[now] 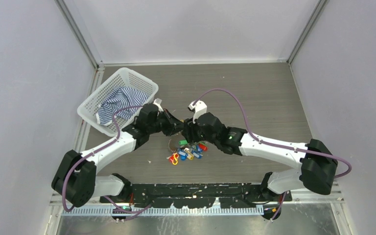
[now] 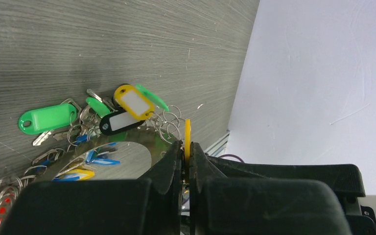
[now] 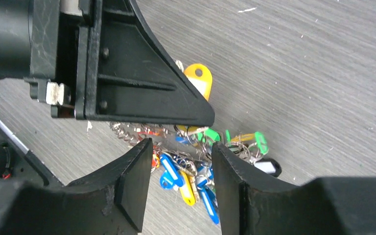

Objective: Remove the keys from the keyring

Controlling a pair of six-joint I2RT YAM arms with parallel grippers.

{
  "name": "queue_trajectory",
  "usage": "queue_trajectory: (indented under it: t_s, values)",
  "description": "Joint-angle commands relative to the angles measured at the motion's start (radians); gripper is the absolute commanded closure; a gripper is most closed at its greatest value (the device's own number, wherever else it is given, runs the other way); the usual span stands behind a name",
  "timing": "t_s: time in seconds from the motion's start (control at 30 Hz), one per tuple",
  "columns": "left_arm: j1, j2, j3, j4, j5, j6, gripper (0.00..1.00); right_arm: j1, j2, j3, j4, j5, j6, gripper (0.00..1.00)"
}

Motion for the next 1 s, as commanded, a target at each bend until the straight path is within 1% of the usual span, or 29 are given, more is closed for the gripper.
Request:
queue_trajectory:
  t_s: [0.0, 0.23, 0.33, 0.5, 0.57, 0.7, 0.83, 0.9, 0.97]
  values:
    - [-0.002, -0.037, 0.003, 0.056, 0.037, 0.081, 1.00, -0.024, -0.095, -0.034, 0.020, -0.051, 0.060, 0.46]
    - [-0.002, -0.044, 0.042, 0.073, 0.063, 0.162, 1.00, -0.088, -0.185, -0.112, 0.038, -0.111, 0.090, 0.47]
    - [-0.002, -0.049, 0.062, 0.056, 0.070, 0.187, 1.00, -0.139, -0.207, -0.142, 0.050, -0.173, 0.096, 0.57]
    - [-0.002, -0.050, 0.087, 0.038, 0.080, 0.207, 0.99, -0.159, -0.231, -0.184, 0.119, -0.250, 0.062, 0.61]
    - [-0.003, -0.048, 0.092, 0.035, 0.081, 0.208, 0.99, -0.160, -0.228, -0.209, 0.153, -0.239, 0.054, 0.61]
    - [-0.002, -0.046, 0.100, 0.039, 0.090, 0.208, 0.99, -0.159, -0.225, -0.205, 0.164, -0.229, 0.039, 0.60]
    - [-0.002, -0.052, 0.106, 0.032, 0.090, 0.212, 0.99, -0.159, -0.220, -0.208, 0.194, -0.159, 0.046, 0.57]
    - [-0.003, -0.059, 0.106, 0.035, 0.089, 0.212, 0.99, -0.159, -0.218, -0.253, 0.260, -0.155, 0.047, 0.56]
    - [-0.003, -0.068, 0.098, 0.050, 0.089, 0.210, 0.99, -0.160, -0.232, -0.332, 0.392, -0.130, 0.070, 0.55]
